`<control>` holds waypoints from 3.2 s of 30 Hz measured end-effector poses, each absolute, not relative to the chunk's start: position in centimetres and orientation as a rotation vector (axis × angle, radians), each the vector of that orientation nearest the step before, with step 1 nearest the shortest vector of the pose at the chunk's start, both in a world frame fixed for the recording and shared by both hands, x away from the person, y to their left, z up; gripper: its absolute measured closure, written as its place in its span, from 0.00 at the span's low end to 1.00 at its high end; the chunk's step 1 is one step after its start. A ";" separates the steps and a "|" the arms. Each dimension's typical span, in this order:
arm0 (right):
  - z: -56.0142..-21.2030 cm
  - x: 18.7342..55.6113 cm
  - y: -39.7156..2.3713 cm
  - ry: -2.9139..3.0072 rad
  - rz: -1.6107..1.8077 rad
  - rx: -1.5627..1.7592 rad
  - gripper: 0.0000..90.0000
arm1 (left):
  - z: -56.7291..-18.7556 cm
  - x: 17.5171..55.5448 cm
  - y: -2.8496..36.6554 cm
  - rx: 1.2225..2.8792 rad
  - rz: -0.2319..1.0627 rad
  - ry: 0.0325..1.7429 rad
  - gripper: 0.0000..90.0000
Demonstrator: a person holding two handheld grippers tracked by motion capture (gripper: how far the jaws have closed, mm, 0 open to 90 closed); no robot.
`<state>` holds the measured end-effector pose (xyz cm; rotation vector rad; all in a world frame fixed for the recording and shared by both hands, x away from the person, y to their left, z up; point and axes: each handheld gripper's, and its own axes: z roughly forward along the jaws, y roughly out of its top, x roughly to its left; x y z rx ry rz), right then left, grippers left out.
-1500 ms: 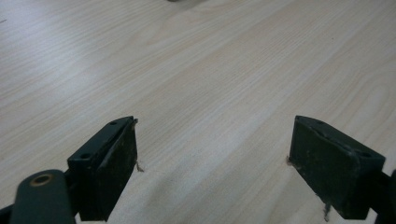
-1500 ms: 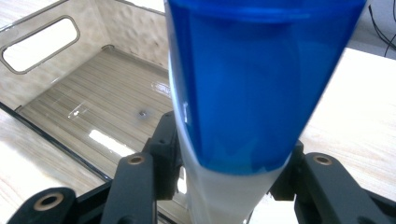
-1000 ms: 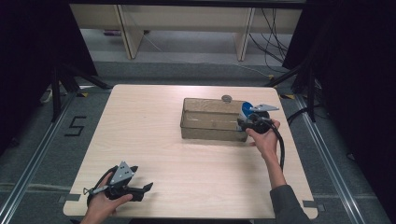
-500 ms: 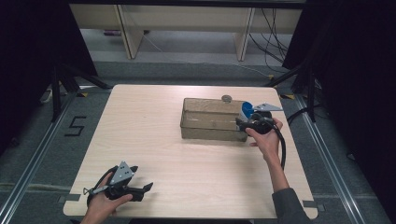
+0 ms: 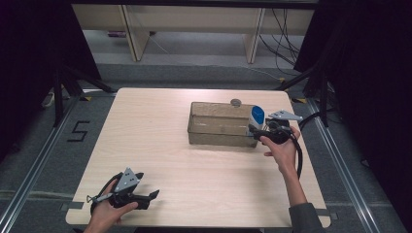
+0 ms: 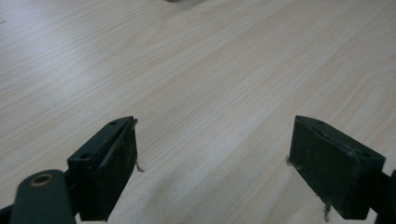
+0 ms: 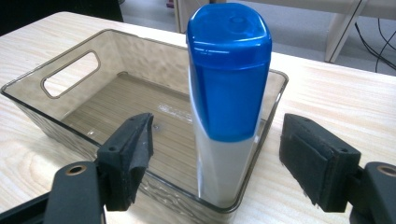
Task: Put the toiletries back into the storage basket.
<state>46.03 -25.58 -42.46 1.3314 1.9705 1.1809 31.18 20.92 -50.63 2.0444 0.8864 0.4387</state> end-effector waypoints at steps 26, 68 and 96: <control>-41.9 44.4 -26.5 1.952 1.210 1.288 0.28 | -50.6 31.2 21.0 2.064 0.442 0.873 0.17; -42.1 42.0 -25.2 1.978 1.248 1.322 0.24 | -50.5 31.1 20.9 2.046 0.440 0.884 0.17; -42.3 40.0 -23.4 2.046 1.262 1.251 0.23 | -50.5 31.0 20.9 2.047 0.438 0.887 0.17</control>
